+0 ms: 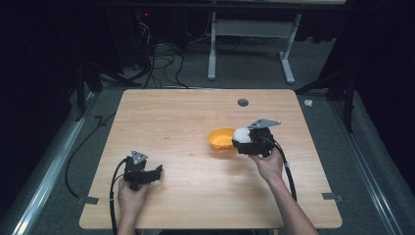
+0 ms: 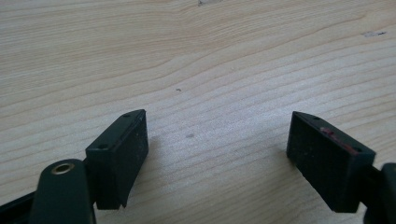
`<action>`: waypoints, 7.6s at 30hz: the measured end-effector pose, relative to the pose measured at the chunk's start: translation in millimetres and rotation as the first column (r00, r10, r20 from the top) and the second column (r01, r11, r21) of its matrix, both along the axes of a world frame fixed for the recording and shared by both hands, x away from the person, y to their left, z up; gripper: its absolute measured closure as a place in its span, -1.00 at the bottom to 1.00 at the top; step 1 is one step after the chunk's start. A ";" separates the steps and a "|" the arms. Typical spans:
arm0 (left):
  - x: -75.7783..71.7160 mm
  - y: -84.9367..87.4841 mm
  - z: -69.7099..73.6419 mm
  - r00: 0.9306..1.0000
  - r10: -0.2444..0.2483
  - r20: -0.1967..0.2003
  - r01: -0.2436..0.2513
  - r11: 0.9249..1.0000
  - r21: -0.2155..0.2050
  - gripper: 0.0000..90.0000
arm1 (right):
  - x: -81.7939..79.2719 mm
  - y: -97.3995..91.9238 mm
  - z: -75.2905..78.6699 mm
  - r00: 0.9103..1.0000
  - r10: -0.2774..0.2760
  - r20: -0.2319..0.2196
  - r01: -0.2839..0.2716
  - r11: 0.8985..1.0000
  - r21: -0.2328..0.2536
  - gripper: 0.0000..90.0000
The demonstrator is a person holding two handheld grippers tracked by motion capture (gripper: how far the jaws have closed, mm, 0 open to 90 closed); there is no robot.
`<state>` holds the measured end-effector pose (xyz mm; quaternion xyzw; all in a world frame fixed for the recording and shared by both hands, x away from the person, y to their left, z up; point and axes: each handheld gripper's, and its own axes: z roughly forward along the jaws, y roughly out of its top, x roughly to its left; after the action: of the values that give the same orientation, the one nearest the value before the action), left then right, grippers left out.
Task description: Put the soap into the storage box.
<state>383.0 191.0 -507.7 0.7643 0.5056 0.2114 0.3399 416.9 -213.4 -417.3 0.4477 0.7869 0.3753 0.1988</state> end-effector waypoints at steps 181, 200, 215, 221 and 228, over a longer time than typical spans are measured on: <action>0.0 -0.4 -0.1 1.000 -0.001 0.001 0.001 1.000 0.004 -0.54 | 3.6 -19.4 17.8 0.996 -0.052 0.077 0.049 0.998 0.036 -0.30; 0.0 -0.5 -0.1 1.000 -0.002 0.001 0.002 1.000 0.005 -0.54 | -11.3 -38.5 18.4 0.992 -0.096 0.088 0.090 0.994 0.060 -0.29; 0.0 -0.5 -0.1 1.000 -0.001 0.001 0.001 1.000 0.004 -0.54 | -23.8 -54.0 15.2 0.988 -0.128 0.091 0.121 0.990 0.076 -0.29; 0.0 -0.5 -0.1 1.000 -0.002 0.001 0.002 1.000 0.005 -0.54 | -29.8 -60.6 13.8 0.985 -0.144 0.092 0.137 0.987 0.084 -0.29; 0.0 -0.5 -0.1 1.000 -0.001 0.001 0.001 1.000 0.005 -0.54 | -35.1 -65.9 12.3 0.983 -0.159 0.093 0.151 0.985 0.089 -0.29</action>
<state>383.0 190.4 -507.8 0.7653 0.5044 0.2127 0.3386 381.8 -279.3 -405.0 0.4960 0.7228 0.4123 0.2481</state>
